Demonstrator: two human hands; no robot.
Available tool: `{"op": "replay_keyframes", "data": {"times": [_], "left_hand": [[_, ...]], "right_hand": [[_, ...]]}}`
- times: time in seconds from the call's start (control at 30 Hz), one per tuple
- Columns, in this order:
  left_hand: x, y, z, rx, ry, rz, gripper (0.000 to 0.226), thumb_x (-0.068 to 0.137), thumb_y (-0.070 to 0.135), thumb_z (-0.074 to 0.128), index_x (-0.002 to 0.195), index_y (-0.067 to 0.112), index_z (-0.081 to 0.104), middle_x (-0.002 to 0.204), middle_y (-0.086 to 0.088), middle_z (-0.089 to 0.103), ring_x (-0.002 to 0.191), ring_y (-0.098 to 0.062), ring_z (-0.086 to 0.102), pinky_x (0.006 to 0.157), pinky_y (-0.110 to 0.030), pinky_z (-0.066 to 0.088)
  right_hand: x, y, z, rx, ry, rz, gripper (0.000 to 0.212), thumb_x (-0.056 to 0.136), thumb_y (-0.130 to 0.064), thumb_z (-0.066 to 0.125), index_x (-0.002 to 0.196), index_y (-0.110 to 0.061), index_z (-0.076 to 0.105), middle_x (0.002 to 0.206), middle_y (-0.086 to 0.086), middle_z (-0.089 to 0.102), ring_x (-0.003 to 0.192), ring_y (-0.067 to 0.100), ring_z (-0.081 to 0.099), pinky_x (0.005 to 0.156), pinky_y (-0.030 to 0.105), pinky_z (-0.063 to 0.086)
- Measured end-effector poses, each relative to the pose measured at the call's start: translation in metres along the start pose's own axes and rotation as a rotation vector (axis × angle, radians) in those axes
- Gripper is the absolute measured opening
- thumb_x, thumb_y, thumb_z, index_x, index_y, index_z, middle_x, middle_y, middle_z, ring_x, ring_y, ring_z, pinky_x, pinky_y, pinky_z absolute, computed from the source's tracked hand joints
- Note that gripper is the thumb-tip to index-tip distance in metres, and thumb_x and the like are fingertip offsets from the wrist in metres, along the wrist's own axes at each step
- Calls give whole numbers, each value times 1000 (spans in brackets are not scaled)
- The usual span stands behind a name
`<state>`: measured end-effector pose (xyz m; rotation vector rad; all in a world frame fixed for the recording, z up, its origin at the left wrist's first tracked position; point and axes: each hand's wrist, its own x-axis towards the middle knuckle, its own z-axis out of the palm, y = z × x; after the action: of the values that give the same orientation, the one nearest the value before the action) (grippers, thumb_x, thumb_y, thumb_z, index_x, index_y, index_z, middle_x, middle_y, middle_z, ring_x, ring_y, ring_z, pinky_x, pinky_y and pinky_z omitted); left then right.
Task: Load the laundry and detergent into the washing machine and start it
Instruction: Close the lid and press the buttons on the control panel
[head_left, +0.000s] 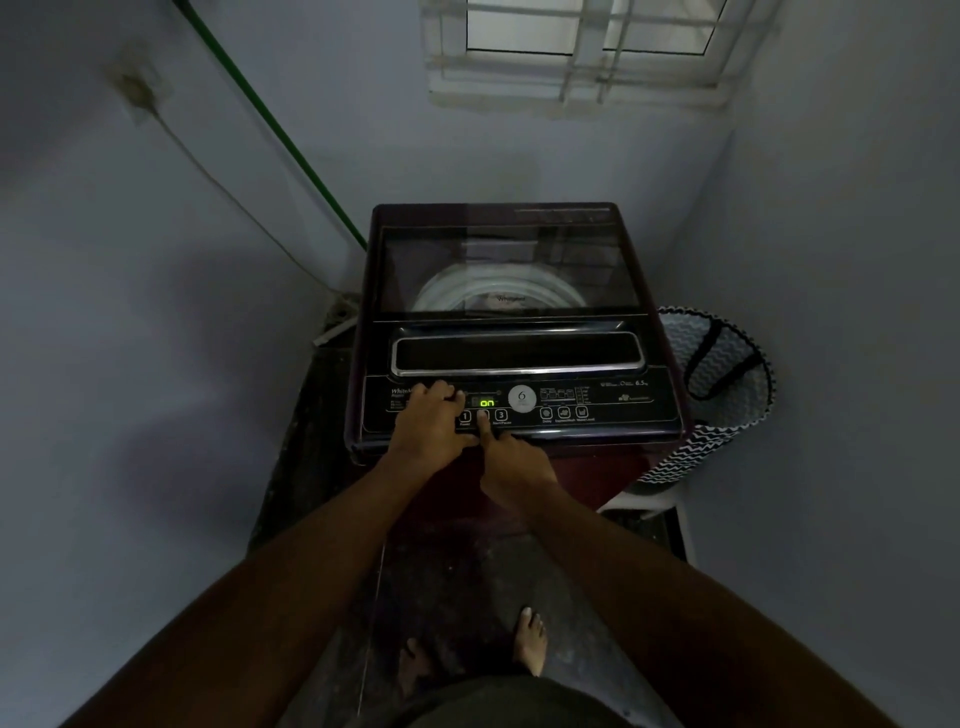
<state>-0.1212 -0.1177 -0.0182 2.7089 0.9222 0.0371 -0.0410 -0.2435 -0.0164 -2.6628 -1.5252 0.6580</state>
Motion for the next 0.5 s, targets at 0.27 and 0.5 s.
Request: {"op": "replay_keyframes", "data": {"times": [0.27,0.5], "left_hand": [[2,6,-2,76,2,-6,69,78,46,73,137,19,48,132,2,45,119,-21,39,90,-35,47],[7,9,-4,91,-17,15,80,77,44,75,144,22,40,135,-2,39,125,-22,36,95,-39,48]], "right_hand": [[-2,-6,-2,48,-47,-3,96,82,-16,55,154,-14,-8,106,11,64,93,27,62,83,43,52],[-4,-4,-13,37,-74,19,92,84,-19,55,155,-19,-4,111,13,62,98,30,62,79,41,51]]}}
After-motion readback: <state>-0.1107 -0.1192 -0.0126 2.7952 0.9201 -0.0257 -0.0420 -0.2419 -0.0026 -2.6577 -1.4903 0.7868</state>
